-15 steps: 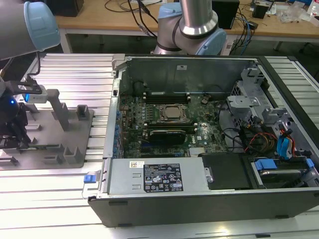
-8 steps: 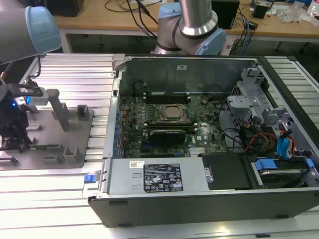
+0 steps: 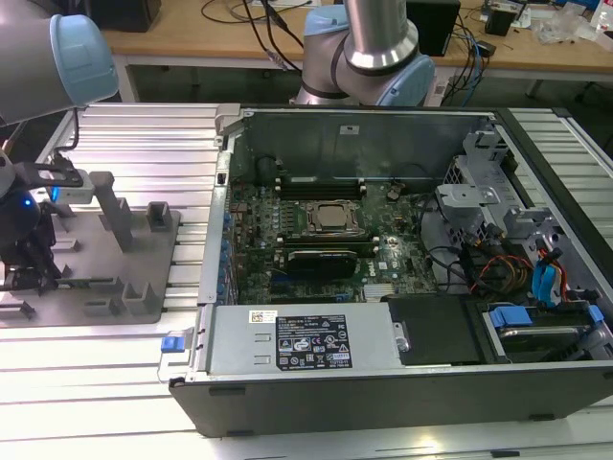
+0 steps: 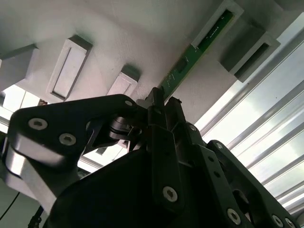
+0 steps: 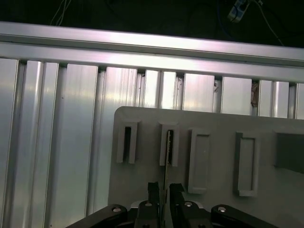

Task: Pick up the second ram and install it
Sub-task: 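Pick up the second ram and move it above second insertion slot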

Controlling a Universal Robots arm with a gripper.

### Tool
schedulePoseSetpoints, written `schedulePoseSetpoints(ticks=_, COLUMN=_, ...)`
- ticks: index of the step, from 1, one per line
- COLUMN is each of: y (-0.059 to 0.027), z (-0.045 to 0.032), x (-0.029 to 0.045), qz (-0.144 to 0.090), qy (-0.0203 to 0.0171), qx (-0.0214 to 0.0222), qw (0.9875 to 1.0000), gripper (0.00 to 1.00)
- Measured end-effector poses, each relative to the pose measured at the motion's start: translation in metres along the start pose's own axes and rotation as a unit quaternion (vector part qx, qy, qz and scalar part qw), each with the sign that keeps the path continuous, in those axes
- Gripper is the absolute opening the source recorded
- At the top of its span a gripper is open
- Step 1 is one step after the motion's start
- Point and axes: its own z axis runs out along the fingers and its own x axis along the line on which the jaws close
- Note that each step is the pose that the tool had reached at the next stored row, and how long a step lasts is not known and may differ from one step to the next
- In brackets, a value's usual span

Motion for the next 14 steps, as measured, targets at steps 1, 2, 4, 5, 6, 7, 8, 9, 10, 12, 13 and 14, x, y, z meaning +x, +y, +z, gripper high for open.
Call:
schedulePoseSetpoints(ticks=1, y=0.0000, z=0.0000, x=0.0000, qz=0.000, qy=-0.0001, qx=0.0000, qw=1.0000, gripper=0.22)
schedulePoseSetpoints(ticks=2, y=0.0000, z=-0.0003, x=0.0000, qz=0.000, qy=-0.0001, qx=0.0001, qw=1.0000, gripper=0.22)
schedulePoseSetpoints(ticks=4, y=0.0001, z=-0.0026, x=-0.0001, qz=0.000, qy=-0.0001, qx=0.0000, qw=1.0000, gripper=0.22)
schedulePoseSetpoints(ticks=5, y=0.0001, z=-0.0027, x=-0.0001, qz=0.000, qy=-0.0001, qx=0.0001, qw=1.0000, gripper=0.22)
schedulePoseSetpoints(ticks=6, y=0.0001, z=-0.0027, x=-0.0001, qz=0.000, qy=-0.0002, qx=0.0001, qw=1.0000, gripper=0.22)
schedulePoseSetpoints(ticks=7, y=0.0001, z=-0.0026, x=-0.0001, qz=0.000, qy=-0.0001, qx=0.0000, qw=1.0000, gripper=0.22)
schedulePoseSetpoints(ticks=8, y=0.0001, z=-0.0021, x=0.0000, qz=0.000, qy=0.0000, qx=-0.0001, qw=1.0000, gripper=0.22)
schedulePoseSetpoints(ticks=9, y=0.0001, z=-0.0021, x=0.0000, qz=0.000, qy=0.0000, qx=-0.0001, qw=1.0000, gripper=0.22)
schedulePoseSetpoints(ticks=10, y=0.0001, z=-0.0020, x=-0.0001, qz=0.000, qy=-0.0001, qx=-0.0001, qw=1.0000, gripper=0.22)
schedulePoseSetpoints(ticks=12, y=0.0001, z=-0.0018, x=-0.0001, qz=0.000, qy=-0.0001, qx=0.0000, qw=1.0000, gripper=0.20)
schedulePoseSetpoints(ticks=13, y=0.0001, z=-0.0017, x=0.0000, qz=0.000, qy=-0.0001, qx=0.0000, qw=1.0000, gripper=0.13)
schedulePoseSetpoints(ticks=14, y=0.0001, z=-0.0017, x=-0.0001, qz=0.000, qy=-0.0001, qx=0.0000, qw=1.0000, gripper=0.13)
